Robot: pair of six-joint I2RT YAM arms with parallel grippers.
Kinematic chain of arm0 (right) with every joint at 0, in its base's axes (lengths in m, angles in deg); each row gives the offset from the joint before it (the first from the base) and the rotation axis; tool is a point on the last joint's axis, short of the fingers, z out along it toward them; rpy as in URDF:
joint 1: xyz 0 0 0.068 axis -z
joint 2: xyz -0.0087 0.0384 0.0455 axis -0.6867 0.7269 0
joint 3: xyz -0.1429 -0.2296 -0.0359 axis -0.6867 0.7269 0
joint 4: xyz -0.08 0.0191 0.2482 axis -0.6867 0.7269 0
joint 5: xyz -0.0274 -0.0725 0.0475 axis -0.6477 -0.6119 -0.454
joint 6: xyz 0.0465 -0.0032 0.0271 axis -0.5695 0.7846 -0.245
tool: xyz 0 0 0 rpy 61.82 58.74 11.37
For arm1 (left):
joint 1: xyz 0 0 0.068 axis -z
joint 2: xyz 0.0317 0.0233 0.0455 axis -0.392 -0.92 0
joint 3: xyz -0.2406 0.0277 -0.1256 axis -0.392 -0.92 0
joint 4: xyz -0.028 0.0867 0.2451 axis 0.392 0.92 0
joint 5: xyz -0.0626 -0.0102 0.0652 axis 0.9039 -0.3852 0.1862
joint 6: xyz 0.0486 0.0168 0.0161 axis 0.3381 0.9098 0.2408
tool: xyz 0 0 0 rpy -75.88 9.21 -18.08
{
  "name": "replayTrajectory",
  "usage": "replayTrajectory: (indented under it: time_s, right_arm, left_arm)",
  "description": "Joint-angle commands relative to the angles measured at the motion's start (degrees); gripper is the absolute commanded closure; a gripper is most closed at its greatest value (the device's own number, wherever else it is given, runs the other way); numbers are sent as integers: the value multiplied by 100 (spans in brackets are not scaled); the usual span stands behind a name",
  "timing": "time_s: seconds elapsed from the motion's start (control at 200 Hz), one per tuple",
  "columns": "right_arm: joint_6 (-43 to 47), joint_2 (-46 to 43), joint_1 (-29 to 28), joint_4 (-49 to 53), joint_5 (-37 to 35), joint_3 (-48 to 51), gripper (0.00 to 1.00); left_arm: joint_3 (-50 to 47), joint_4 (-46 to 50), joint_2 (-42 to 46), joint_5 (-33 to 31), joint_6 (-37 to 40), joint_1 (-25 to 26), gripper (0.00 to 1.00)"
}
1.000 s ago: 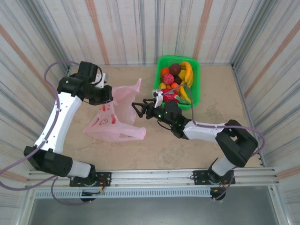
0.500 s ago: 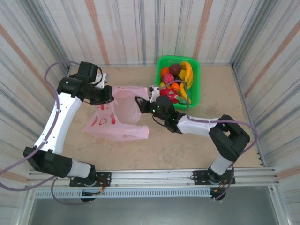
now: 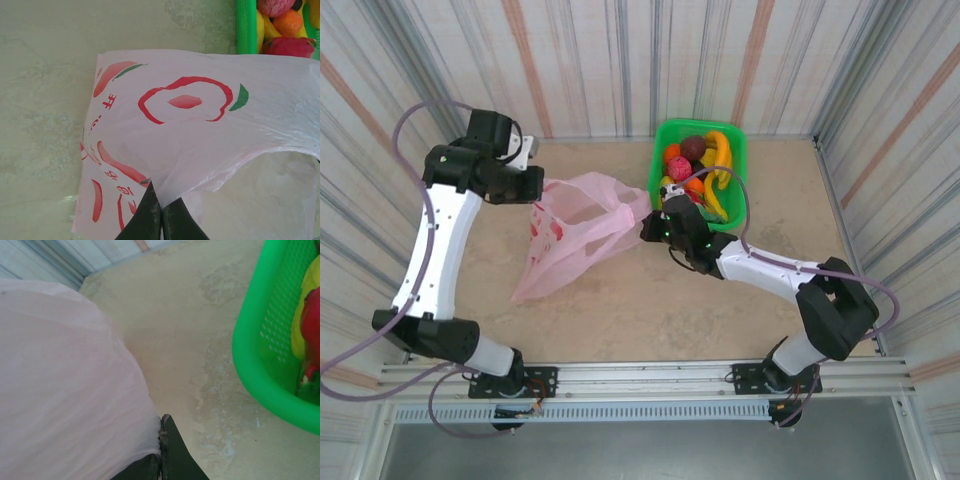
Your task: Place the fake fruits into the plastic bag and tie a complex knot
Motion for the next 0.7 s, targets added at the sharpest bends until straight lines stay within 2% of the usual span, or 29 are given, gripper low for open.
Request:
replayTrajectory:
  time_s: [0.0, 0.09, 0.175, 0.215, 0.25, 0.321, 0.426, 0.551, 0.696]
  right_arm:
    - [38, -136, -26, 200, 200, 78, 100]
    - [-90, -112, -35, 219, 278, -40, 100]
    - [-191, -107, -45, 307, 257, -159, 100]
    - [-247, -111, -47, 342, 219, -187, 100]
    - [-280, -122, -43, 366, 194, -206, 100]
    - [-297, -133, -50, 388, 148, -221, 100]
    - [-315, -146, -59, 397, 111, -218, 100]
    - [-378, -146, -69, 345, 93, -178, 100]
    - [-396, -156, -104, 293, 93, -165, 100]
  left_arm:
    - [-276, -214, -152, 652, 72, 95, 99]
    - [-688, -618, -114, 1065, -85, 275, 89]
    - [-990, -931, -23, 1496, -302, 335, 75]
    - [-1109, -1076, 60, 1576, -426, 339, 65]
    - [-1177, -1176, 150, 1610, -519, 338, 62]
    - [-1312, -1412, 358, 1650, -739, 339, 49]
    - [-1512, -1835, 701, 2046, -1119, 347, 34]
    - [-2077, -2475, 1160, 2264, -1656, 546, 24]
    - [-2886, -3091, 1745, 1591, -2108, 1190, 18]
